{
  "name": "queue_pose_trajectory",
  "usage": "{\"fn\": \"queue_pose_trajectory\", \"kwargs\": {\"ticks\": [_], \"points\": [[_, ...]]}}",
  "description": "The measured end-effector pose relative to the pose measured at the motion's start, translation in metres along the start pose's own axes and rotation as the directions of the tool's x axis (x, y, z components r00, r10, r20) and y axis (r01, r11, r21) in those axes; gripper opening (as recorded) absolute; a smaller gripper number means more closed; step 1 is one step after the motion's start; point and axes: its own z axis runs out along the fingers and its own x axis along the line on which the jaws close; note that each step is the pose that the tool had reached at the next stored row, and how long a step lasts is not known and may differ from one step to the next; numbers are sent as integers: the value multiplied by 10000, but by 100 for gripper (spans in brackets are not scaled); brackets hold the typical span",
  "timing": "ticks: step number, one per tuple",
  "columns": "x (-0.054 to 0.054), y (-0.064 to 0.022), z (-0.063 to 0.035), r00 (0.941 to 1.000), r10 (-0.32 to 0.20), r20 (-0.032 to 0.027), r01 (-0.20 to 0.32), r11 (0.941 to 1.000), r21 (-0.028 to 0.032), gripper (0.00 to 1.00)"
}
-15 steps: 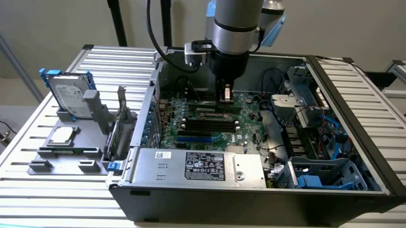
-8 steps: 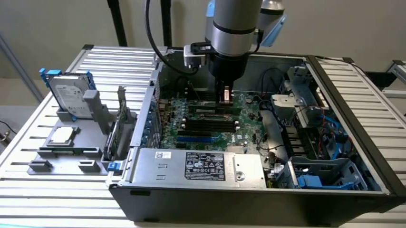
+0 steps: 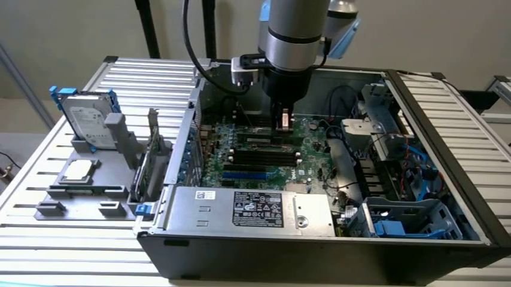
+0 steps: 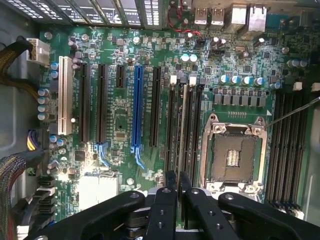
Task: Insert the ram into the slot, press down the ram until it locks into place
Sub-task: 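Insert the ram into the slot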
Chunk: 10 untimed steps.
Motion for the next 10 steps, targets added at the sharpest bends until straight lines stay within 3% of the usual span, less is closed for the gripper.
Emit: {"fn": "queue_pose_trajectory", "kwargs": {"ticks": [5,6,10], "points": [[0,2,25,9996,-1,-289,1,10000,-8,14],[0,3,36,9995,-2,-312,2,10000,-9,14],[0,11,84,9995,0,-317,1,10000,25,14]]}}
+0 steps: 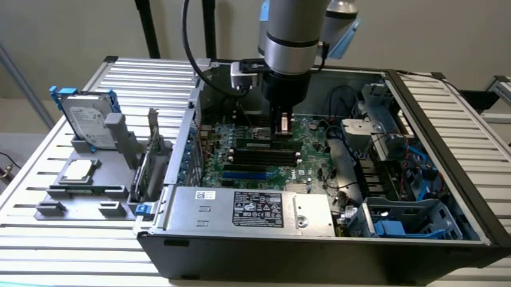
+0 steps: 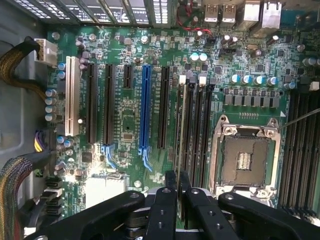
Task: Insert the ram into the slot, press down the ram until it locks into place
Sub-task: 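Insert the ram into the slot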
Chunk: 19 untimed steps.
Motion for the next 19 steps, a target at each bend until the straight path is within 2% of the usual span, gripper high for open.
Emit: {"fn": "queue_pose_trajectory", "kwargs": {"ticks": [10,19], "points": [[-4,63,105,10000,6,-7,-5,9998,218,14],[-8,91,200,10000,6,-9,-5,9996,271,14]]}}
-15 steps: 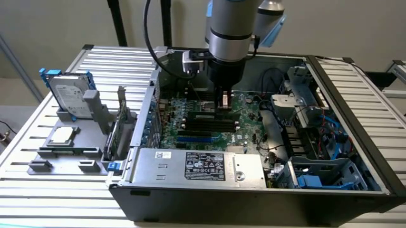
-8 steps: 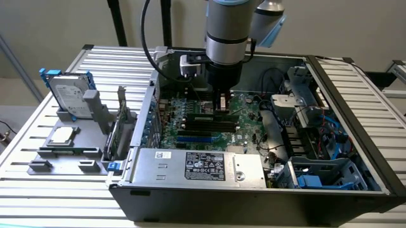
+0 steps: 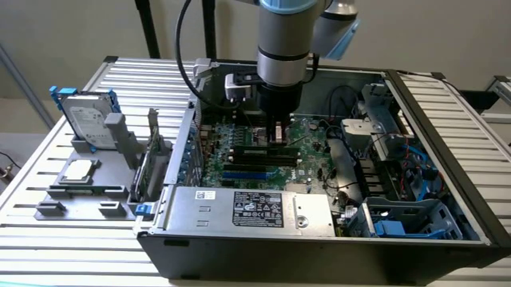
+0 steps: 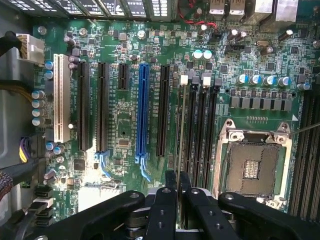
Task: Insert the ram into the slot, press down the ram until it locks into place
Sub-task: 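Insert the ram into the slot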
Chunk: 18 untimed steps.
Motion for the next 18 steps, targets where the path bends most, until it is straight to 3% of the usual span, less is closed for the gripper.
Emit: {"fn": "queue_pose_trajectory", "kwargs": {"ticks": [4,7,13,18], "points": [[-1,4,42,10000,1,3,-1,10000,5,14],[-2,6,67,10000,5,37,-5,10000,5,14],[-3,7,98,9997,16,224,-16,10000,9,14],[-3,6,98,9997,16,224,-16,10000,-10,14]]}}
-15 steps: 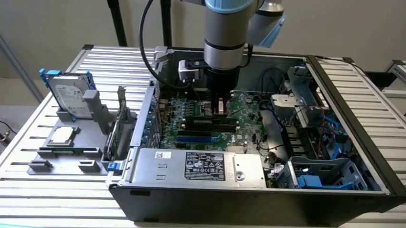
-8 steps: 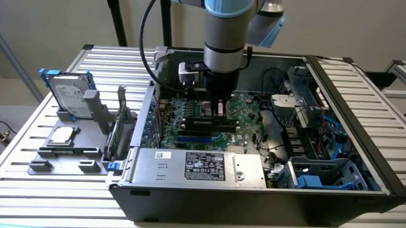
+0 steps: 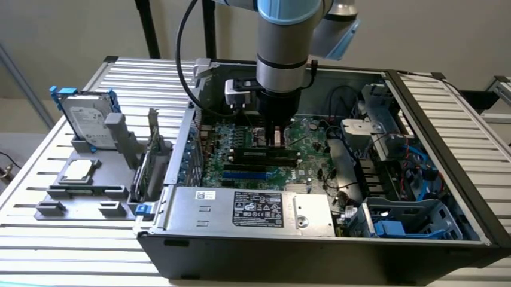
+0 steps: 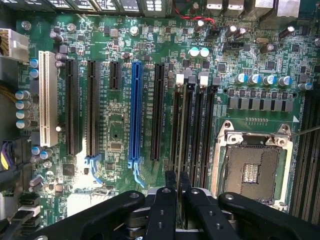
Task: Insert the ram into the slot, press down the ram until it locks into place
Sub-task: 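Insert the ram into the slot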
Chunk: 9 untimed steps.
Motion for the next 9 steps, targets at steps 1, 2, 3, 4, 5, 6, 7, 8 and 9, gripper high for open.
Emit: {"fn": "queue_pose_trajectory", "kwargs": {"ticks": [1,2,3,4,5,6,7,8,9], "points": [[0,-1,1,10000,-2,2,2,10000,-26,14],[0,-1,1,10000,-2,3,2,10000,-63,14],[0,-2,2,10000,-1,5,1,9999,-112,14],[0,-3,2,10000,-1,5,1,9999,-162,14],[0,-4,2,10000,-1,5,1,9998,-194,14],[0,-4,1,10000,0,5,0,9998,-207,14],[0,-5,1,10000,1,5,-1,9998,-210,14],[0,-6,2,10000,-1,7,1,9998,-210,14],[0,-7,5,10000,0,7,0,9998,-209,14]]}}
